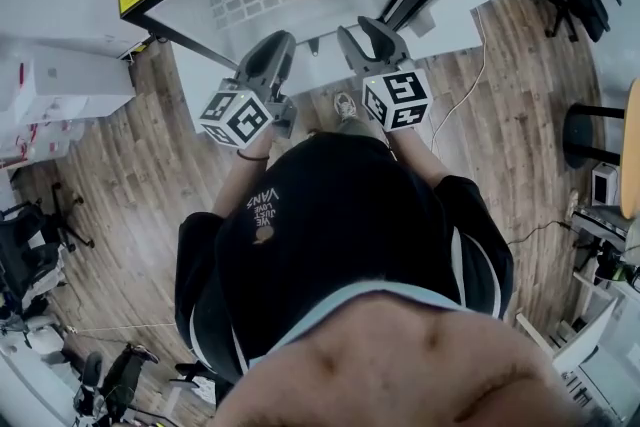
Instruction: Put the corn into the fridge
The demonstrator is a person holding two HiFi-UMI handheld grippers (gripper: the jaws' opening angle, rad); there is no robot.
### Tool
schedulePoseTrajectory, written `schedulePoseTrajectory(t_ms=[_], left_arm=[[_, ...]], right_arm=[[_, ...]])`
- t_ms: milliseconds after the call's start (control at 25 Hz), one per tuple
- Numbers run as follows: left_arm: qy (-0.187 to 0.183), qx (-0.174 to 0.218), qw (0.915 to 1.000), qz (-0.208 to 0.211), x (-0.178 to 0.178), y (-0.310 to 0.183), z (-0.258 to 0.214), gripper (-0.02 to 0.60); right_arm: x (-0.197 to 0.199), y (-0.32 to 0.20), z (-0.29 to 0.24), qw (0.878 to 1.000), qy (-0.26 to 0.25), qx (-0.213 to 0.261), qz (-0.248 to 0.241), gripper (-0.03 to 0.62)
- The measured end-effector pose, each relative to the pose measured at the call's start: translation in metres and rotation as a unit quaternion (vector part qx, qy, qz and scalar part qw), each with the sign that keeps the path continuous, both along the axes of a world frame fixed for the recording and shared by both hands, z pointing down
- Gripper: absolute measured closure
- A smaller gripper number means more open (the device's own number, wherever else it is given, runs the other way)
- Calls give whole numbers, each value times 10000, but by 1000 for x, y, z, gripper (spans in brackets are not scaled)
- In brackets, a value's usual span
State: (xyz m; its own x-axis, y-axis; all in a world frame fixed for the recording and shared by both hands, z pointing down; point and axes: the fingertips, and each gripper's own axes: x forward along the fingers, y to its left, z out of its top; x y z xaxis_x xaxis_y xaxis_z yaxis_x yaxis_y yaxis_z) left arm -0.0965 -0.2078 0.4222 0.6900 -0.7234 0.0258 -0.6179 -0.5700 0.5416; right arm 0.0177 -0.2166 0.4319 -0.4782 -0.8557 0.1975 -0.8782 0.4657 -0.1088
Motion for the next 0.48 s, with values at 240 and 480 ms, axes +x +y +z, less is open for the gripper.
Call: schedulePoseTrajectory(t_ms=[240,480], left_arm=[[-243,139,9996,46,-4,8,2,525],[-322,199,9993,43,-9,17,6,525]], right_arm=[[-4,10,2,10000,22,-23,15,444],[-8,18,5,10000,54,-24,22,467]])
